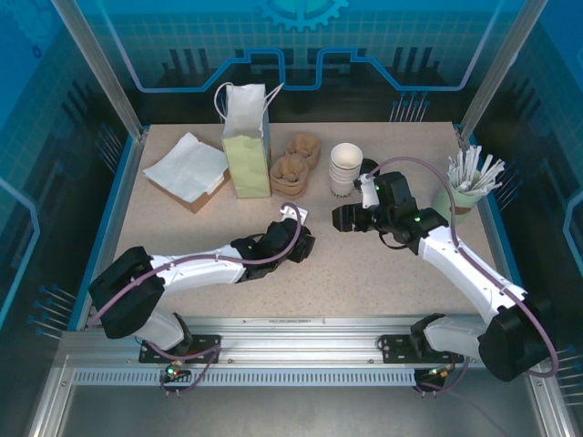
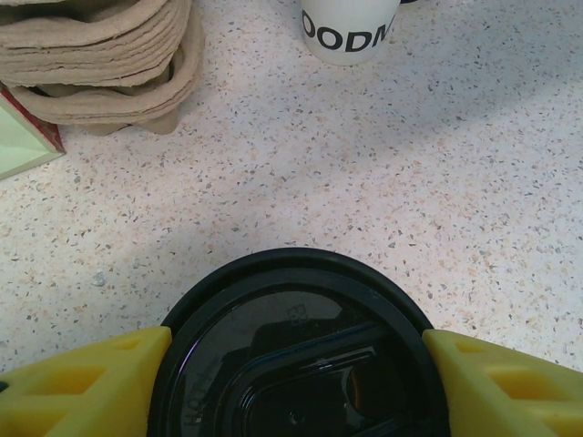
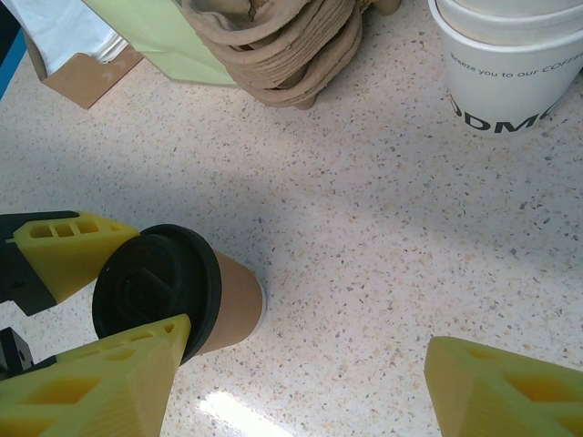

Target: Pack the takeout coffee

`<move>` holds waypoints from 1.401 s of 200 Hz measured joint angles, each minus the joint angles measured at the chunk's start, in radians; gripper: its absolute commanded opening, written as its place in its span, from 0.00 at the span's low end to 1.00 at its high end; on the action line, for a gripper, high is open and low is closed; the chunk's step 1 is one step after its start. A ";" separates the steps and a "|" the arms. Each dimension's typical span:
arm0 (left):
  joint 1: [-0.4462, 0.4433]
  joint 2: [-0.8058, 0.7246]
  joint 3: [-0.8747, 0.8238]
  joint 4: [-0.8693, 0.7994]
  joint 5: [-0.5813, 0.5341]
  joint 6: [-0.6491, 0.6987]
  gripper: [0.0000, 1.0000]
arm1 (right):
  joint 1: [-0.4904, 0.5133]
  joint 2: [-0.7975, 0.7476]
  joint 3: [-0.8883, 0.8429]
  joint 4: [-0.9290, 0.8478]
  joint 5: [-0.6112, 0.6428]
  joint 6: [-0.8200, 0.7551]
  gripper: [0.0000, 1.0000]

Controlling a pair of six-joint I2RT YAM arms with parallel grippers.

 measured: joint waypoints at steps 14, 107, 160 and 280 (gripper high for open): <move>-0.002 0.000 0.000 0.003 -0.006 -0.003 0.52 | 0.000 0.001 0.000 0.000 0.000 0.000 0.74; 0.001 -0.010 0.031 -0.057 0.019 -0.003 0.65 | 0.001 -0.002 0.000 -0.007 0.004 0.000 0.74; 0.001 -0.010 0.069 -0.128 0.043 -0.001 0.74 | 0.005 -0.007 0.000 -0.015 0.004 0.000 0.74; 0.012 -0.041 0.087 -0.167 0.075 0.005 0.84 | 0.005 -0.011 0.000 -0.026 0.008 -0.005 0.74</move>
